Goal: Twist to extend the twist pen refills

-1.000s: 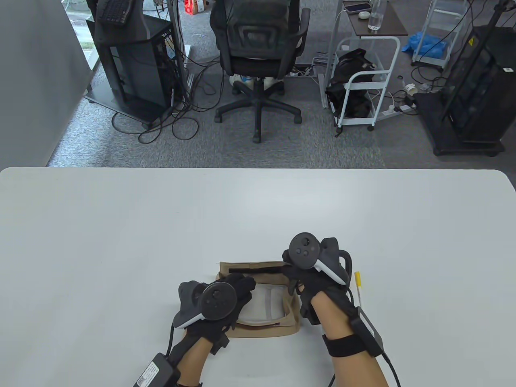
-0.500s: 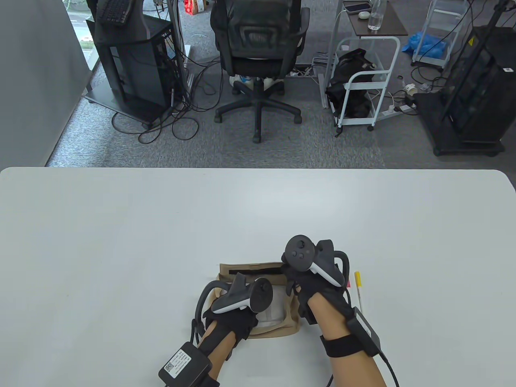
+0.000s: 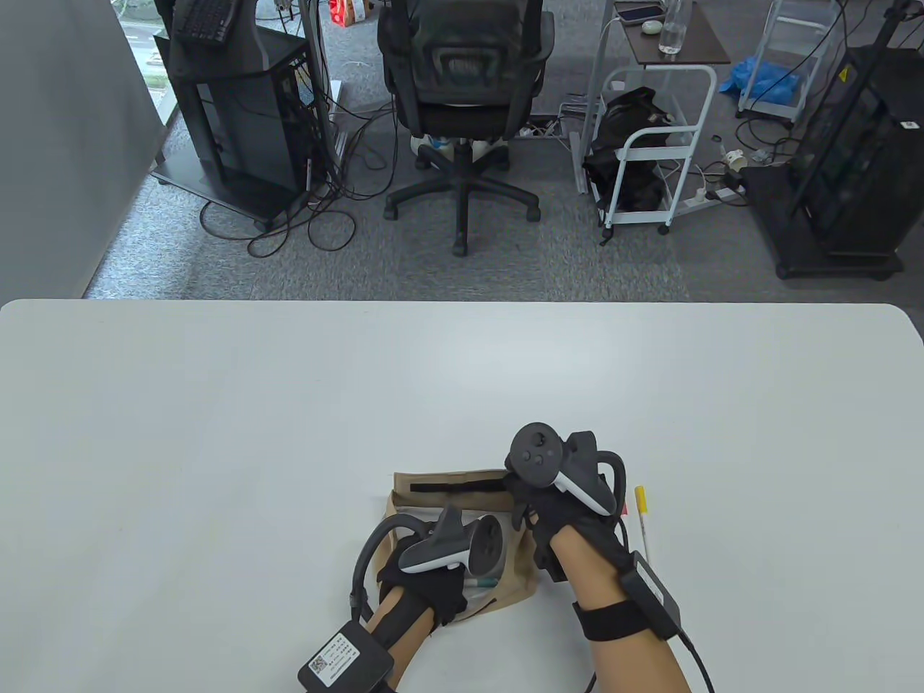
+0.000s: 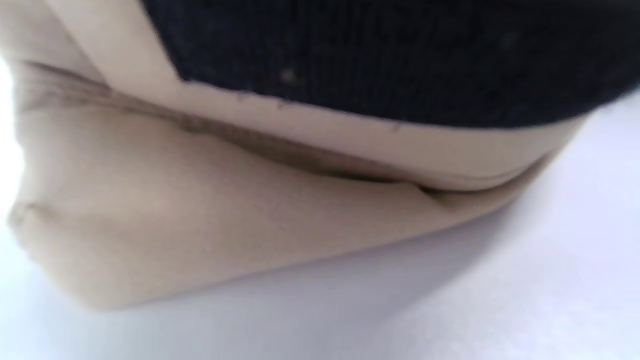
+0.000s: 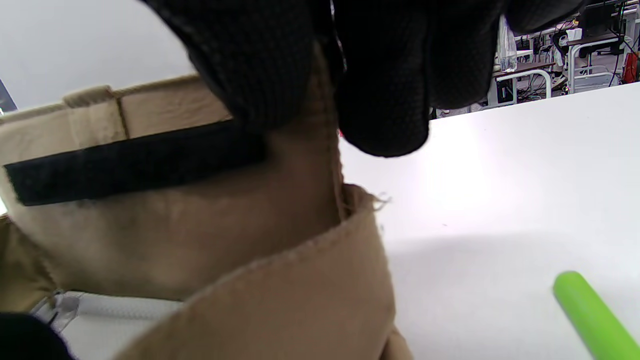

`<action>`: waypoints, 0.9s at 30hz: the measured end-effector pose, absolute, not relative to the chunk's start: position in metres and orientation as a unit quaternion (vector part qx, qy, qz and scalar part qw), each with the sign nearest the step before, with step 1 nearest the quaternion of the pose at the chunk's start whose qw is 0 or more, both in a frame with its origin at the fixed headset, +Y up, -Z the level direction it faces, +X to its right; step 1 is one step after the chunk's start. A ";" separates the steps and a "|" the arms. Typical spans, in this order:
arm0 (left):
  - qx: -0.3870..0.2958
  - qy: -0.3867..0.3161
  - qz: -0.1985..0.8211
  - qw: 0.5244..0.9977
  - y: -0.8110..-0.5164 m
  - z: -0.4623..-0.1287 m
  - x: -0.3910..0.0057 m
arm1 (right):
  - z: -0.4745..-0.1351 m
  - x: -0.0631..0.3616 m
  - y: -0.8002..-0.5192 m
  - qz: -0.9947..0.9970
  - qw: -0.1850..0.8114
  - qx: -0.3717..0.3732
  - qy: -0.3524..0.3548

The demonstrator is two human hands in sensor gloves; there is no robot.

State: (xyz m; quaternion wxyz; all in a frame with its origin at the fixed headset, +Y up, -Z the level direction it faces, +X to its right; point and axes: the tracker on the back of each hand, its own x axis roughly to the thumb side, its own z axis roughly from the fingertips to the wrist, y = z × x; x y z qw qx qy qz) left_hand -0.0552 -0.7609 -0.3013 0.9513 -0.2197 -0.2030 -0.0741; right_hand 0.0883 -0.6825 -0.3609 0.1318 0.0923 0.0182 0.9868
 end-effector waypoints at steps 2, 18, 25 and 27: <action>-0.214 -0.202 -0.074 0.953 -0.761 -0.301 -0.056 | -0.361 0.088 -0.683 0.987 0.131 0.092 0.018; -0.130 -0.259 -0.076 0.954 -0.756 -0.295 -0.057 | -0.360 0.089 -0.686 0.987 0.131 0.092 0.005; -0.088 -0.244 0.106 0.960 -0.738 -0.299 -0.090 | -0.360 0.089 -0.686 0.987 0.132 0.093 -0.002; -0.054 -0.240 0.169 0.954 -0.730 -0.298 -0.101 | -0.360 0.089 -0.686 0.987 0.133 0.092 -0.002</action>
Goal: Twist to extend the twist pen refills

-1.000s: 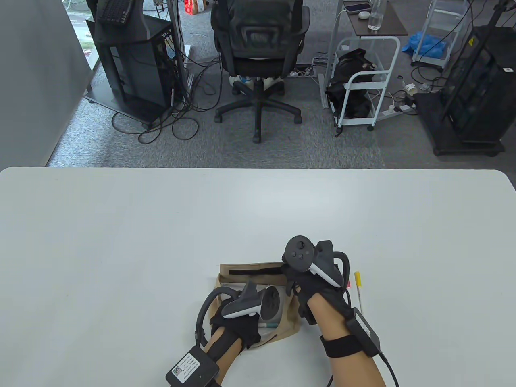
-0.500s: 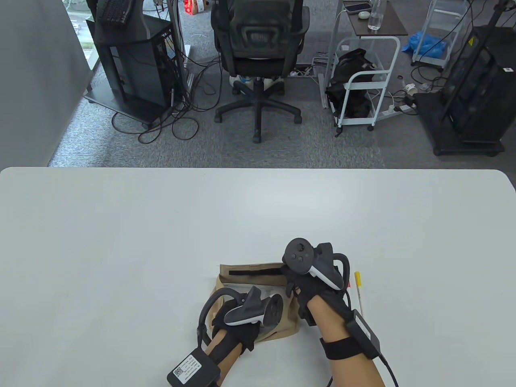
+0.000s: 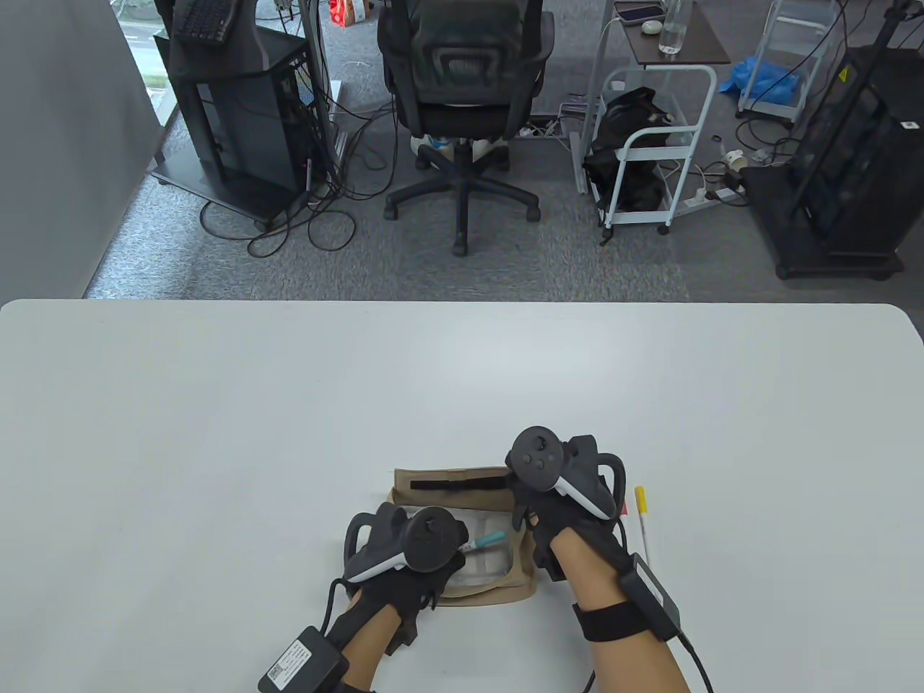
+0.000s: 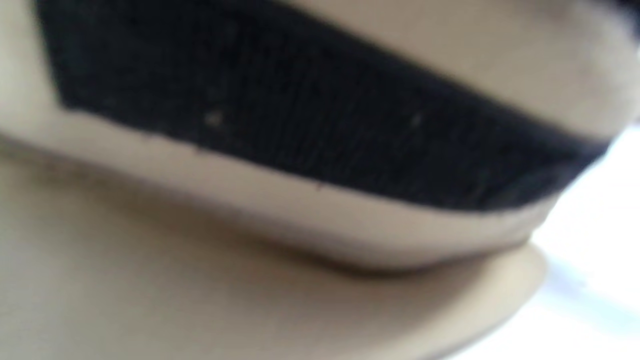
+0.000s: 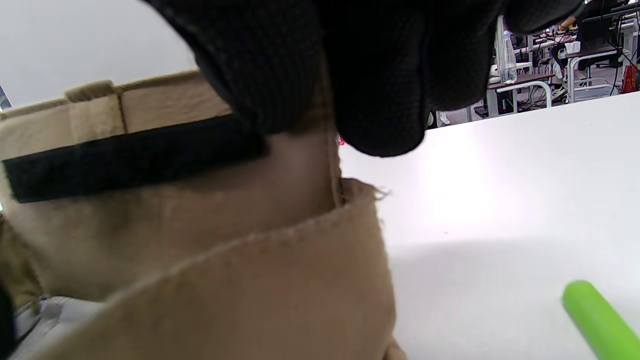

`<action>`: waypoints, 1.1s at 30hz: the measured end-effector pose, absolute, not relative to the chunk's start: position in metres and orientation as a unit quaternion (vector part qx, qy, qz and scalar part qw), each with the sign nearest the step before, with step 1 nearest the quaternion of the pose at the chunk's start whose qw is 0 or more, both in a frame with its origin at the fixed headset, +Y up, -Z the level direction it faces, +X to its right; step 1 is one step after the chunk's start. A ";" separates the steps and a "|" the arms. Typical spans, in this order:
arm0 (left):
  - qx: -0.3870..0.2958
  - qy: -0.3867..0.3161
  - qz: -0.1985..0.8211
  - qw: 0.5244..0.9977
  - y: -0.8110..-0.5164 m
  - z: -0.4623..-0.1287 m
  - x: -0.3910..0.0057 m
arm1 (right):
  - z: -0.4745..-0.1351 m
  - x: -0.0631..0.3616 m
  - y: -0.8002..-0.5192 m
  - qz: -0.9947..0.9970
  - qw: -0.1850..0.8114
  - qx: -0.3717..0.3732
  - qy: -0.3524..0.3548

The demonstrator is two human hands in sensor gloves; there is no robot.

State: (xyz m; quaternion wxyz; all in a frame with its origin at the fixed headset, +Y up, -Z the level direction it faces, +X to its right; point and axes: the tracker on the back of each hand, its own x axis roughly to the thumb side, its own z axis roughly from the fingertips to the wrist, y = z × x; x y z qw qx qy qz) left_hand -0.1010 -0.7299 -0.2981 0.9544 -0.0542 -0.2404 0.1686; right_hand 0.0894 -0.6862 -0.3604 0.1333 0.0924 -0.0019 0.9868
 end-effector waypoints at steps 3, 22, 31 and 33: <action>-0.006 -0.234 0.264 0.936 -0.717 -0.295 -0.116 | -0.359 0.092 -0.681 0.985 0.147 0.090 -0.005; 0.038 -0.264 0.543 0.796 -0.691 -0.282 -0.141 | -0.315 0.107 -0.589 0.818 0.501 0.284 -0.021; 0.031 -0.275 0.547 0.790 -0.691 -0.280 -0.136 | -0.322 0.077 -0.611 0.723 0.578 0.366 0.096; 0.032 -0.273 0.545 0.792 -0.691 -0.281 -0.136 | -0.323 0.075 -0.614 0.719 0.587 0.360 0.097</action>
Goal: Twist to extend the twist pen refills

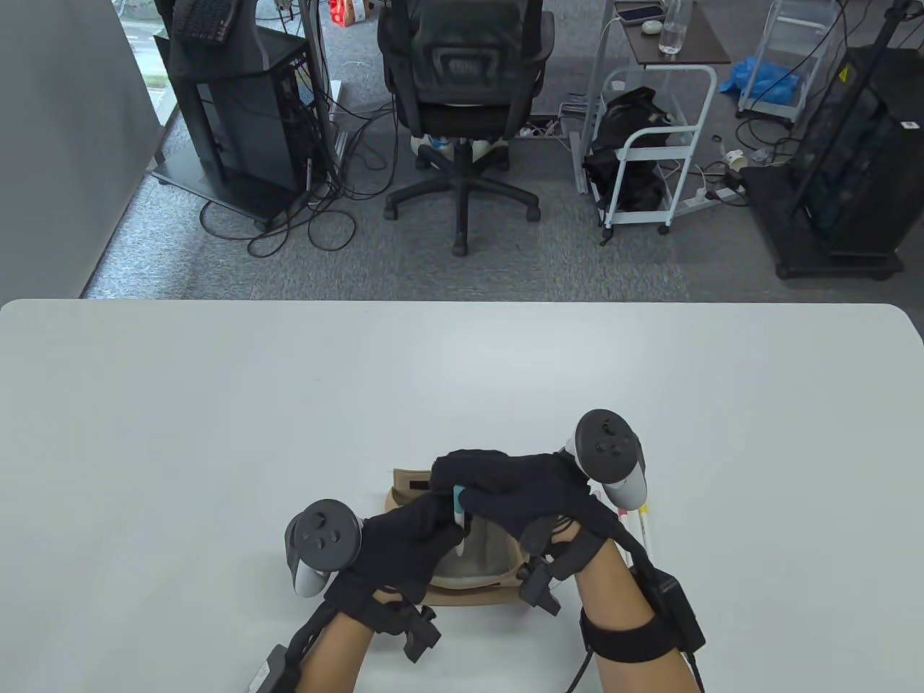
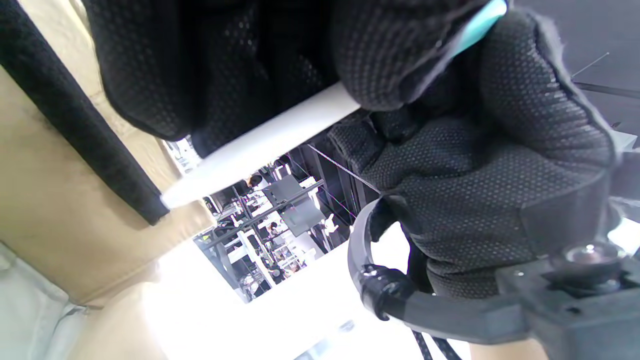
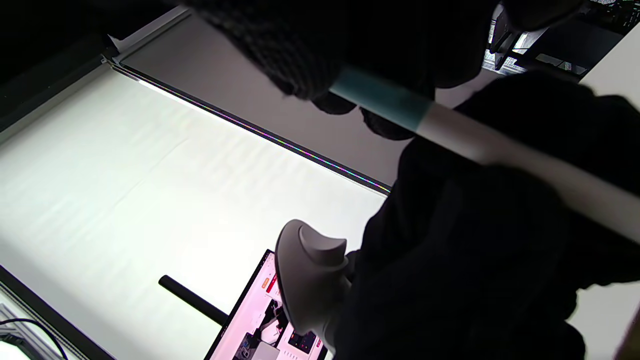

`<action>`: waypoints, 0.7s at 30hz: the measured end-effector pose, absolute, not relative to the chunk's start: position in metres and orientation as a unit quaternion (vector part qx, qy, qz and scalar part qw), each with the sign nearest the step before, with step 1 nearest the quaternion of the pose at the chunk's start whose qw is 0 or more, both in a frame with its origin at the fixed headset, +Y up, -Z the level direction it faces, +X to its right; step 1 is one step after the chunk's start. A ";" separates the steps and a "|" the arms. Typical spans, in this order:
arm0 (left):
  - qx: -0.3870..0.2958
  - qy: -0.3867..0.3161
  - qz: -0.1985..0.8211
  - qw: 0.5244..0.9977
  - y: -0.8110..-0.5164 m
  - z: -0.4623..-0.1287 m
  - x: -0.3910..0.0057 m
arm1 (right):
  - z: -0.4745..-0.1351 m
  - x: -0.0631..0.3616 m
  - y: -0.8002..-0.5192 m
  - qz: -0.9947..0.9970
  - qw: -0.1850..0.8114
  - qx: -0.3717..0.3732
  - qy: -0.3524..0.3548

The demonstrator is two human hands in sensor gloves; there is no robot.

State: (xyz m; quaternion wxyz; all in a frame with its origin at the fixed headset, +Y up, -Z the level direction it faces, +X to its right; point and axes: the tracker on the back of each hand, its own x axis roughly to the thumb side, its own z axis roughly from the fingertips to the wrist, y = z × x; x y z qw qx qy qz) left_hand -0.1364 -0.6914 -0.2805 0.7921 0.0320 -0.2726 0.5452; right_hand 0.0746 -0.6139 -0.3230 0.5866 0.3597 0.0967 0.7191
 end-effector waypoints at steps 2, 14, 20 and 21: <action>0.035 -0.270 0.540 0.797 -0.691 -0.280 -0.137 | -0.324 0.076 -0.614 0.728 0.581 0.356 0.080; 0.051 -0.250 0.520 0.815 -0.691 -0.280 -0.138 | -0.317 0.079 -0.608 0.790 0.525 0.317 -0.008; 0.054 -0.239 0.515 0.821 -0.692 -0.280 -0.138 | -0.308 0.074 -0.603 0.834 0.473 0.273 -0.081; 0.056 -0.236 0.516 0.821 -0.692 -0.280 -0.138 | -0.307 0.073 -0.602 0.838 0.467 0.265 -0.091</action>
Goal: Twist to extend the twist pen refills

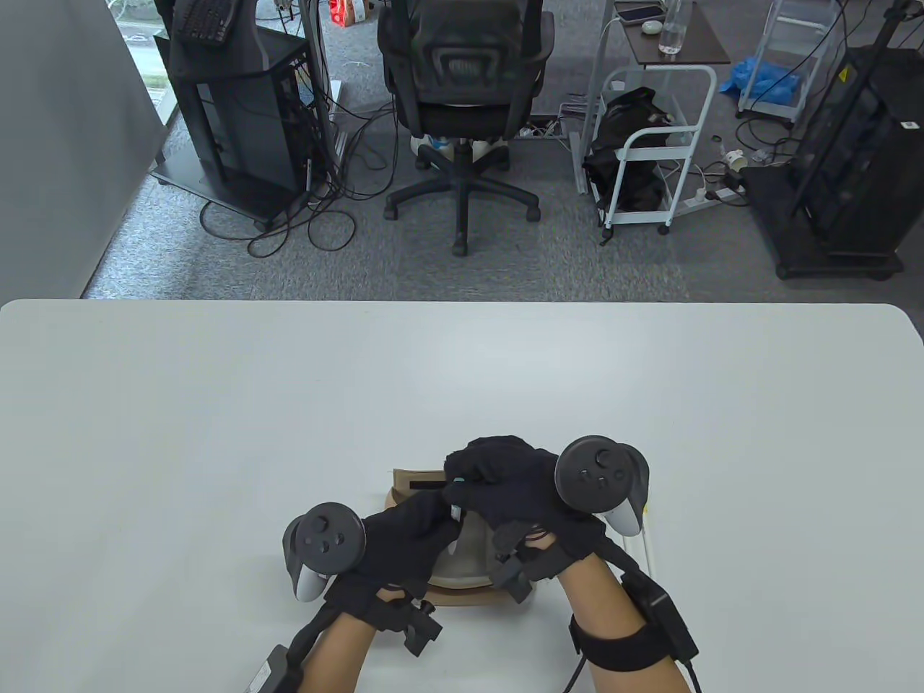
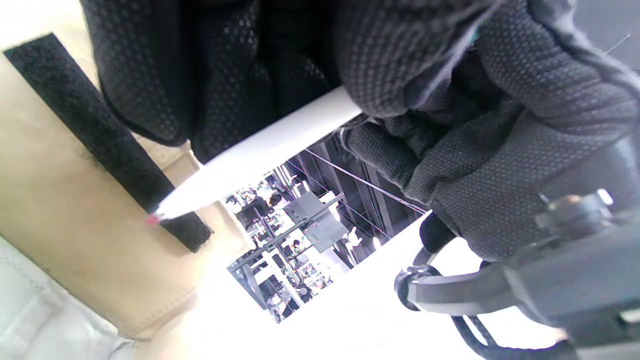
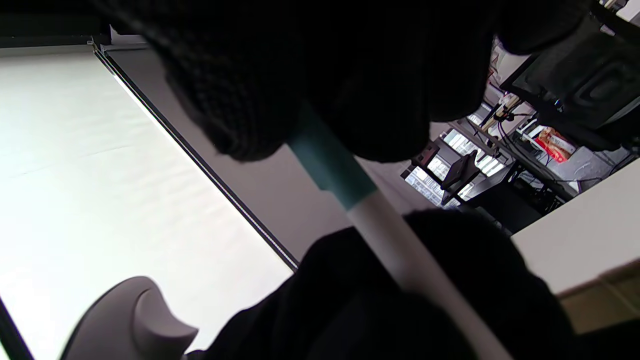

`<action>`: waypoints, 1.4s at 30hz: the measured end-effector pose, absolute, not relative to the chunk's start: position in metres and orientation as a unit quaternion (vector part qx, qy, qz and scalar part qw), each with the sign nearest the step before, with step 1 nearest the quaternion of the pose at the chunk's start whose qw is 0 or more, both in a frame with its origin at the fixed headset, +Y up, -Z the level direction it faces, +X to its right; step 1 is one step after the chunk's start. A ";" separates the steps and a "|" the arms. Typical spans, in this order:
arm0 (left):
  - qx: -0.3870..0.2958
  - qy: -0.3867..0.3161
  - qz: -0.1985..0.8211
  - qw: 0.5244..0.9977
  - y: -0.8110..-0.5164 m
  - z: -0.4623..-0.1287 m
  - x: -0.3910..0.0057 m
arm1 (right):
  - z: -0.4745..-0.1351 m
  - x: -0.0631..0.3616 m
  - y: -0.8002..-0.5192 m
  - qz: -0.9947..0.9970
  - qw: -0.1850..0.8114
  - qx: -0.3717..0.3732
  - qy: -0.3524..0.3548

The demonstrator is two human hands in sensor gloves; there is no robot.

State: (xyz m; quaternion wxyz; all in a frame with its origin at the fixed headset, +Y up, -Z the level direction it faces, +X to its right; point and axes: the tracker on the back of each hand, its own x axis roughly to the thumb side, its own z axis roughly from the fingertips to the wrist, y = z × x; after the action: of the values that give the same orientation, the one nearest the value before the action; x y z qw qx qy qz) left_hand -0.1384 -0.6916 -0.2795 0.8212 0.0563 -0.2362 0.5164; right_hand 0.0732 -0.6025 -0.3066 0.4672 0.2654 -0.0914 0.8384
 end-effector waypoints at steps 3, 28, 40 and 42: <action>0.062 -0.231 0.515 0.823 -0.691 -0.279 -0.139 | -0.302 0.070 -0.602 0.847 0.457 0.240 -0.127; 0.147 -0.167 0.357 0.907 -0.677 -0.265 -0.214 | -0.320 0.202 -0.586 0.970 0.217 -0.002 -0.105; 0.130 -0.124 0.347 0.921 -0.703 -0.274 -0.234 | -0.377 0.268 -0.692 0.977 0.133 -0.166 0.025; 0.128 -0.122 0.339 0.924 -0.706 -0.273 -0.234 | -0.382 0.269 -0.703 0.977 0.115 -0.181 0.011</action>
State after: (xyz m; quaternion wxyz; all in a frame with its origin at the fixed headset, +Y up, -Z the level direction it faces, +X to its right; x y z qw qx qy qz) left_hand -0.2335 -0.7056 -0.2734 0.9241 0.1283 -0.1221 0.3387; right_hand 0.2692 -0.7028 -0.3816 0.1148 -0.1810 0.0113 0.9767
